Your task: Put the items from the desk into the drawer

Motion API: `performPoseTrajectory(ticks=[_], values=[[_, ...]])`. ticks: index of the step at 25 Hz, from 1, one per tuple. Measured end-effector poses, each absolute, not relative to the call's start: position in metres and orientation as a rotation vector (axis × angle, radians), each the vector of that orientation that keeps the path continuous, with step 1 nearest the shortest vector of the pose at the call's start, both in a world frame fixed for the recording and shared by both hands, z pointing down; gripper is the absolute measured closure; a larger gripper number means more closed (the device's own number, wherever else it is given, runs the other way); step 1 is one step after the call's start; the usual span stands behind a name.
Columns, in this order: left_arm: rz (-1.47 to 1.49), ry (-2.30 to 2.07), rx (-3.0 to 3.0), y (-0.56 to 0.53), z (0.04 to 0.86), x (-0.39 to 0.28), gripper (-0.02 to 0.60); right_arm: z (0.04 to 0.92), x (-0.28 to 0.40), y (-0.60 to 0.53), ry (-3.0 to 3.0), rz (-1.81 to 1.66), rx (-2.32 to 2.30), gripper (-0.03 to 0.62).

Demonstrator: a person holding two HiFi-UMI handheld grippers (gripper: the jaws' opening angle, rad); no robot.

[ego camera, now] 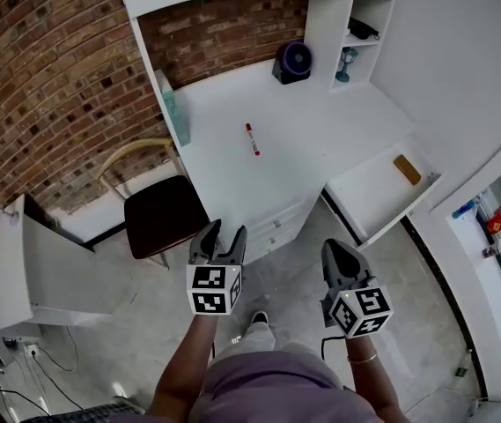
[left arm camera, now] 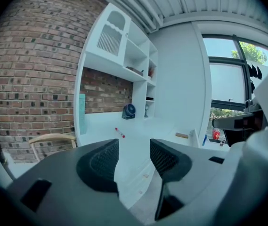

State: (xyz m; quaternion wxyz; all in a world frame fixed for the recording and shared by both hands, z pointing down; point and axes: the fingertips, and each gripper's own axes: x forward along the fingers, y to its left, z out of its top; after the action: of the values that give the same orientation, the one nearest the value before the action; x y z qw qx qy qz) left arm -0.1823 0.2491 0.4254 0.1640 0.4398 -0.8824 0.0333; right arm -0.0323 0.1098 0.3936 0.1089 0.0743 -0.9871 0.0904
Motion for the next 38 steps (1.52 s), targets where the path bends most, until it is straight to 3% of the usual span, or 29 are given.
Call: performPoseTrajectory(ticks=[38], values=[[0.215,-2.422,1.070,0.088,0.497,-0.366,0.399,0.415,-0.199,-0.046,-2.860,0.346,0.121,0.588]])
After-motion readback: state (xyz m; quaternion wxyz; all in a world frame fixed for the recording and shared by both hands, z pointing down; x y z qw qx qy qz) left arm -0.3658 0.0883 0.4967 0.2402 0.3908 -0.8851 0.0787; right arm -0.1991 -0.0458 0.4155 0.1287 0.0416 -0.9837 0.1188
